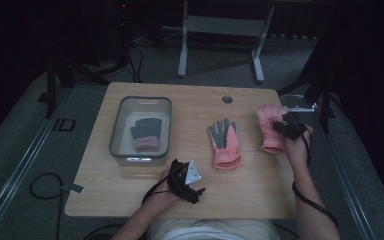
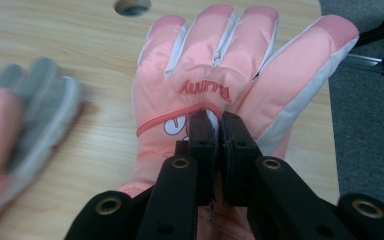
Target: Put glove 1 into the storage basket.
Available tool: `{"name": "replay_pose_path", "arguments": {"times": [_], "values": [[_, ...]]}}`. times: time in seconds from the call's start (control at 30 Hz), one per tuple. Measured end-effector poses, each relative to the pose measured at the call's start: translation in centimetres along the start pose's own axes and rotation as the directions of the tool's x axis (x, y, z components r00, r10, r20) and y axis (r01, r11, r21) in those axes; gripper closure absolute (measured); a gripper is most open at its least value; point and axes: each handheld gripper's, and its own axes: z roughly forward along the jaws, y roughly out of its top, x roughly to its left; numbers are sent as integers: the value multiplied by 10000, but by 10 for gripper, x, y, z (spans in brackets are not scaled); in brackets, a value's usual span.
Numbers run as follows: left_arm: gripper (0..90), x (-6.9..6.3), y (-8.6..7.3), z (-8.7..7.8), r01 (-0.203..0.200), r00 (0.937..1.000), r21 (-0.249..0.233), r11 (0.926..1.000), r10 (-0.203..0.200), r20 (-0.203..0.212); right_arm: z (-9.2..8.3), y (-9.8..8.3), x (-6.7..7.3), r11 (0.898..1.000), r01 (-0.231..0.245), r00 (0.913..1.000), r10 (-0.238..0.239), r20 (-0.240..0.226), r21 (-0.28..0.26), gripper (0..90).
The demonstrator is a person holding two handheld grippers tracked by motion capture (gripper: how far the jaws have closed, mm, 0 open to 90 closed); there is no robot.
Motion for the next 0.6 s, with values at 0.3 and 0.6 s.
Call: {"name": "replay_pose_path", "arguments": {"times": [0.3,0.6], "values": [[17,0,0,-1,20,10000,-30,10000,-20,30,-36,-23,23,9988,-353,9993,355,69,-339,851],[17,1,-1,-2,177,9998,-219,9996,-178,-38,-40,-45,29,9953,-961,9954,961,-8,-130,852]]}}
